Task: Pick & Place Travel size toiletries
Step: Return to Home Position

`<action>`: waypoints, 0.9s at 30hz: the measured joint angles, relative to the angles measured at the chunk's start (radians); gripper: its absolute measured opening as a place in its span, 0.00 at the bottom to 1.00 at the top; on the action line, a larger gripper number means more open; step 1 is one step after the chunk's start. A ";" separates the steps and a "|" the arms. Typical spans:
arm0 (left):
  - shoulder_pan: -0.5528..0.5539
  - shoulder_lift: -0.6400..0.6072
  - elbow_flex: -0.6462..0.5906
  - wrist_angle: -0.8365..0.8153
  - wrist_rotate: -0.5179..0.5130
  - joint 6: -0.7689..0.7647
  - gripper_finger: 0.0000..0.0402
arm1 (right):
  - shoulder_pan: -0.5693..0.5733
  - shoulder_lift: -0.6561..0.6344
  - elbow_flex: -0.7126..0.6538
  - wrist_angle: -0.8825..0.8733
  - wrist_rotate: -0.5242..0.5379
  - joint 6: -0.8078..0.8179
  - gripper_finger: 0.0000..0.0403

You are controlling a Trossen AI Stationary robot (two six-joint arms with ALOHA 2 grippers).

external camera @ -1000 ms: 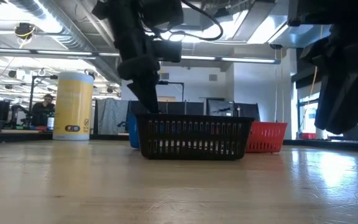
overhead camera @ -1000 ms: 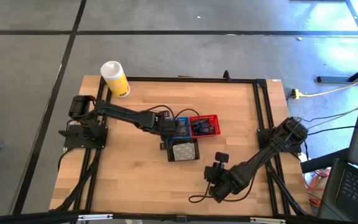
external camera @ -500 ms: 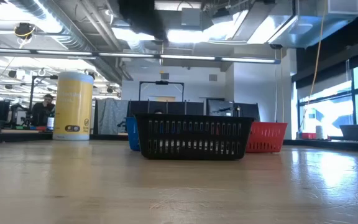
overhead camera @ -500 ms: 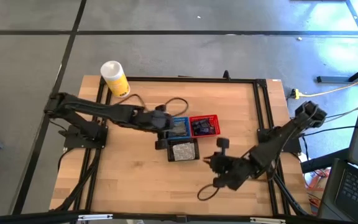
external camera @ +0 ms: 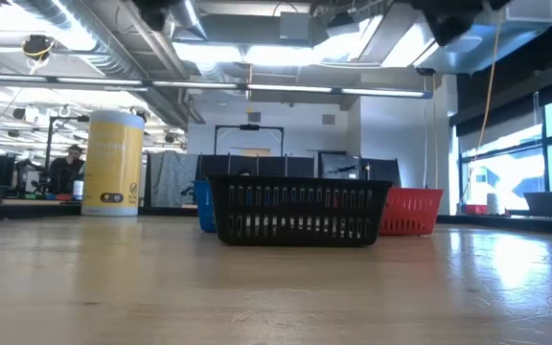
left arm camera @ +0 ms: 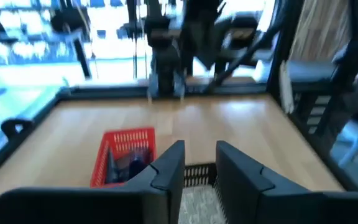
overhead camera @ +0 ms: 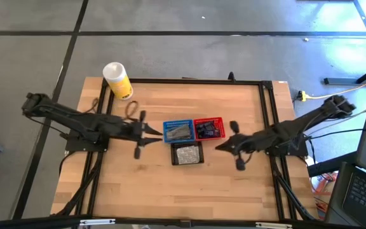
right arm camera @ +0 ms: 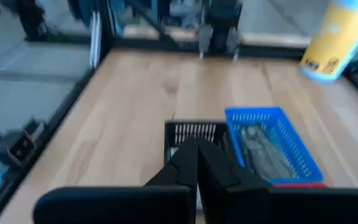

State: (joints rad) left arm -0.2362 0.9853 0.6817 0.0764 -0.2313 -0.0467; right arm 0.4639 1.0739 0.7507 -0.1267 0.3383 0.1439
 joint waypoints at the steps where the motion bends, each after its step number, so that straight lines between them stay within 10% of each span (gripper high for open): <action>1: -0.008 -0.039 -0.031 0.026 -0.008 -0.001 0.21 | -0.011 -0.049 -0.043 0.016 -0.005 -0.004 0.01; 16: -0.063 -0.464 -0.265 0.068 -0.164 0.104 0.01 | -0.057 -0.636 -0.409 0.102 0.064 -0.093 0.00; 27: -0.062 -0.705 -0.403 0.026 -0.143 0.130 0.01 | -0.143 -0.780 -0.566 0.192 0.030 -0.090 0.00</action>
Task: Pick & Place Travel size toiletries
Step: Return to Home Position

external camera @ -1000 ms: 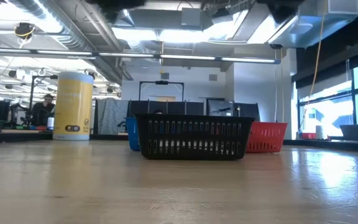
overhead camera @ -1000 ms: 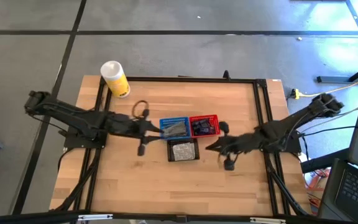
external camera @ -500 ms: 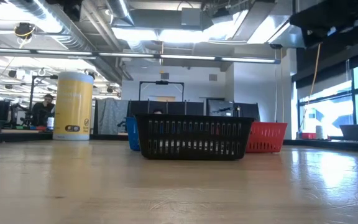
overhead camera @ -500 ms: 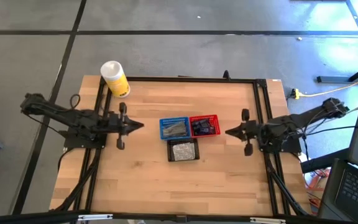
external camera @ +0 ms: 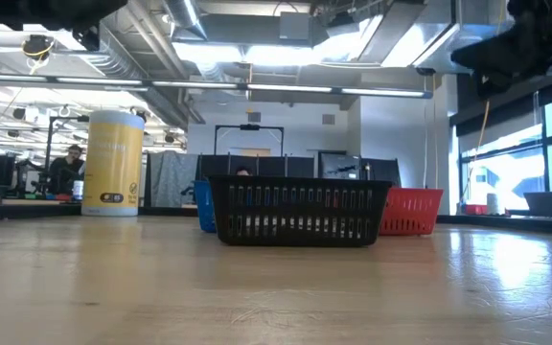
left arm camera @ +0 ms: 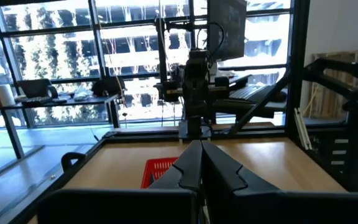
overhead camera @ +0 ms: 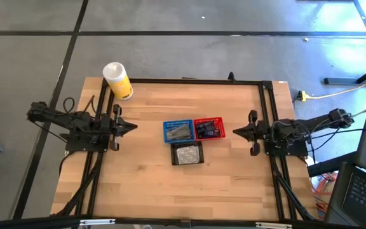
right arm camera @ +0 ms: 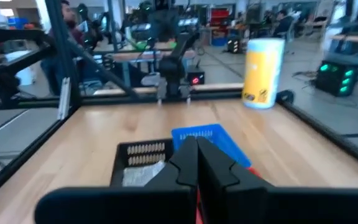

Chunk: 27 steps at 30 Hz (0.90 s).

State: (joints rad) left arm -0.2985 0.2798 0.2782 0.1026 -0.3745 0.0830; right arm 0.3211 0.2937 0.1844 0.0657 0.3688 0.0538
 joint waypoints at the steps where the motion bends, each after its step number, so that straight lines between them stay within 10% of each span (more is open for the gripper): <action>1: 0.000 -0.023 -0.001 -0.023 0.000 -0.005 0.00 | -0.012 -0.005 -0.013 0.003 -0.025 0.010 0.00; 13: 0.001 -0.280 -0.001 -0.320 -0.015 -0.049 0.00 | -0.171 -0.012 -0.032 -0.002 -0.266 0.032 0.00; 27: 0.001 -0.277 -0.001 -0.427 -0.093 -0.125 0.01 | -0.219 -0.080 -0.032 -0.122 -0.225 0.043 0.00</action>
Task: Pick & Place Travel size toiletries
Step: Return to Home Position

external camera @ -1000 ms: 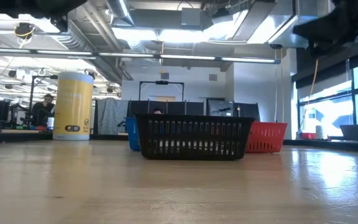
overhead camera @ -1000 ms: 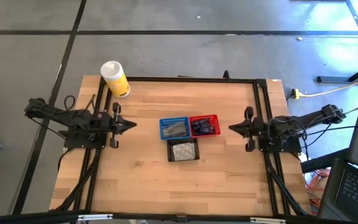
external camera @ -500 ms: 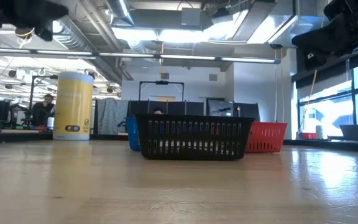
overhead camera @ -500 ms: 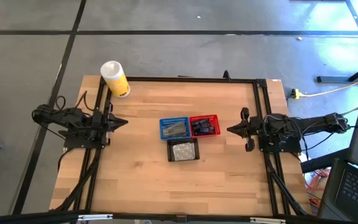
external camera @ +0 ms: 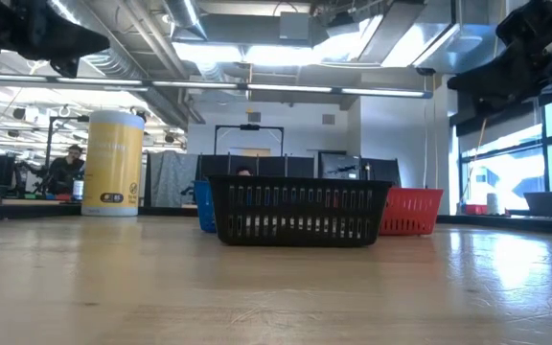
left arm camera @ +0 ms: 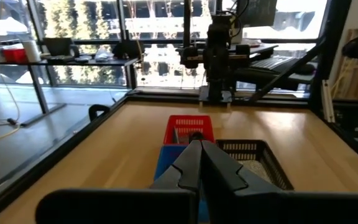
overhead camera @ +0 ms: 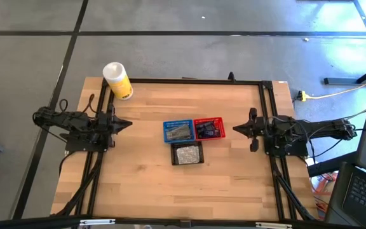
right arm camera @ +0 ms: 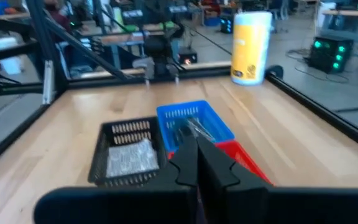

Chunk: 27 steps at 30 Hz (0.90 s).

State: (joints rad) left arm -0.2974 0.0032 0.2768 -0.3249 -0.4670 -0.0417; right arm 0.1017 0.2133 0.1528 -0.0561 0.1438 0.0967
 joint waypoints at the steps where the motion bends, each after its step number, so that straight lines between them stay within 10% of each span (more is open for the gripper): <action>1: 0.000 0.000 0.000 -0.001 -0.008 0.005 0.02 | 0.000 0.000 0.000 -0.013 0.012 0.000 0.00; 27: 0.000 0.000 0.000 0.006 -0.007 -0.016 0.02 | 0.000 0.008 0.000 -0.073 0.024 0.098 0.16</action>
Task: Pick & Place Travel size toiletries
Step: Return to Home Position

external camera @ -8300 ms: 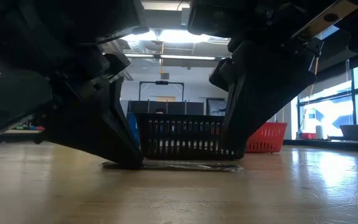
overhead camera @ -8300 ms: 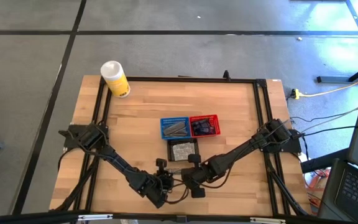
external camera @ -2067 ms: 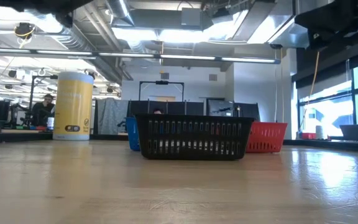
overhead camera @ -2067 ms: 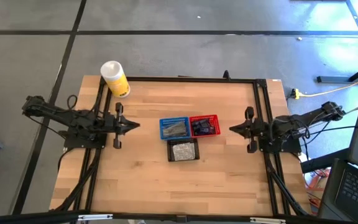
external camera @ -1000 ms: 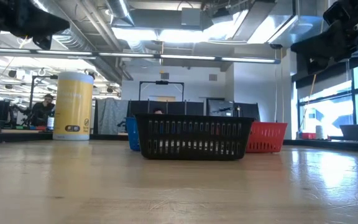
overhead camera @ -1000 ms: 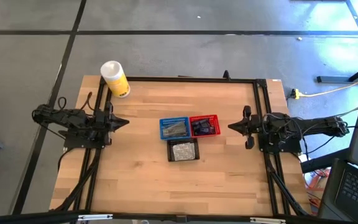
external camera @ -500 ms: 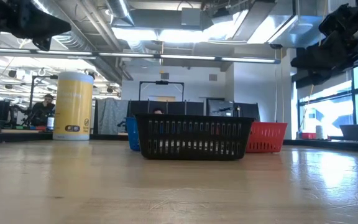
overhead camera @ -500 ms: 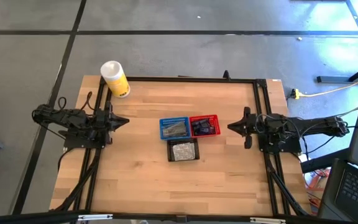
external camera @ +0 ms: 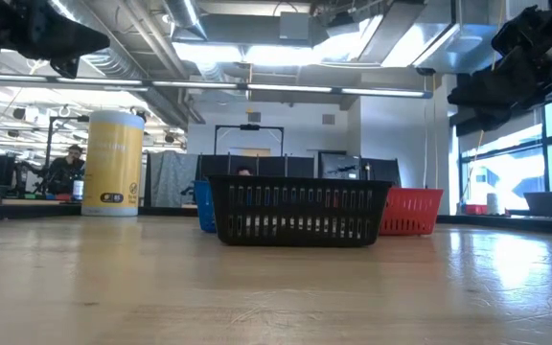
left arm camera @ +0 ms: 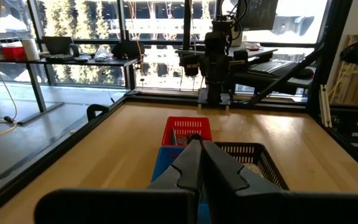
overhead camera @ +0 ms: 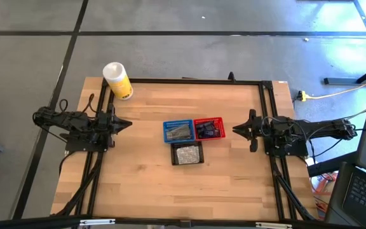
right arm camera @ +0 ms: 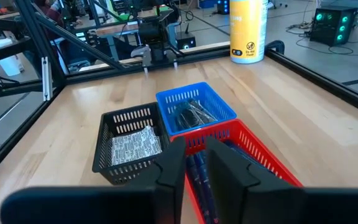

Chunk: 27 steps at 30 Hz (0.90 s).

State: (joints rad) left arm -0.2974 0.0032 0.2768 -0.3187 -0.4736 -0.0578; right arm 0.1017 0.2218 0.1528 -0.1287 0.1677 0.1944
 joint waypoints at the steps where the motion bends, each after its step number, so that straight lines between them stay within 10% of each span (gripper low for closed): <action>1: 0.000 0.000 0.000 0.000 0.000 0.000 0.02 | 0.000 0.000 0.000 0.000 0.000 0.000 0.16; 27: 0.000 0.000 0.000 0.000 0.000 0.000 0.02 | 0.000 0.000 0.000 0.000 -0.001 -0.001 0.12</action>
State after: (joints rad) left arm -0.2977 0.0032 0.2768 -0.3187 -0.4740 -0.0574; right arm 0.1017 0.2218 0.1532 -0.1284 0.1669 0.1936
